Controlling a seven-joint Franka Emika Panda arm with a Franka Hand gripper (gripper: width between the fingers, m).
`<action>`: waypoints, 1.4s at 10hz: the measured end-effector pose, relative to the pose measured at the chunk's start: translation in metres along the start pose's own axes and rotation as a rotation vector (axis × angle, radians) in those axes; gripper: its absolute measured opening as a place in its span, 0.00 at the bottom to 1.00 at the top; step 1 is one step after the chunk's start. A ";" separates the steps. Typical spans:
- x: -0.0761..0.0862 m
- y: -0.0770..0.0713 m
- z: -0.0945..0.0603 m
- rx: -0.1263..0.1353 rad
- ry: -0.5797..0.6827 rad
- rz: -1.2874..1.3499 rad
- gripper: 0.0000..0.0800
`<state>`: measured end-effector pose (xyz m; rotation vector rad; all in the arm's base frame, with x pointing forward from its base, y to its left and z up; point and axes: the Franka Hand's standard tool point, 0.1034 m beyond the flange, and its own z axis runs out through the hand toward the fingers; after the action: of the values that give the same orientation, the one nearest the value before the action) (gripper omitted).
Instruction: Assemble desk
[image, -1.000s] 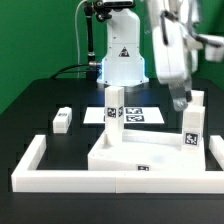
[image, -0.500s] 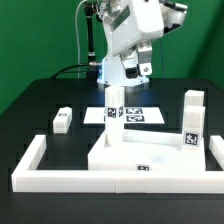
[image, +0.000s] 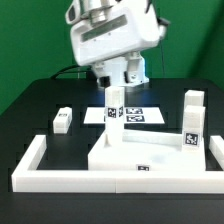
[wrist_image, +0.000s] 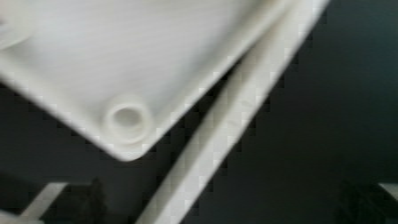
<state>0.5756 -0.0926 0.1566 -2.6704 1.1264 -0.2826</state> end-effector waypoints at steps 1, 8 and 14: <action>0.012 0.035 -0.002 -0.008 -0.009 -0.112 0.81; 0.017 0.085 0.019 -0.096 -0.047 -0.591 0.81; 0.005 0.123 0.030 -0.183 -0.354 -0.674 0.81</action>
Offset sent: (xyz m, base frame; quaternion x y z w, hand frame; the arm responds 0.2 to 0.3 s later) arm 0.0000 0.0000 0.0000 0.0000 0.0000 -0.1938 0.9810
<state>0.5038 -0.1760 0.0939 -3.0140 0.1365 0.1957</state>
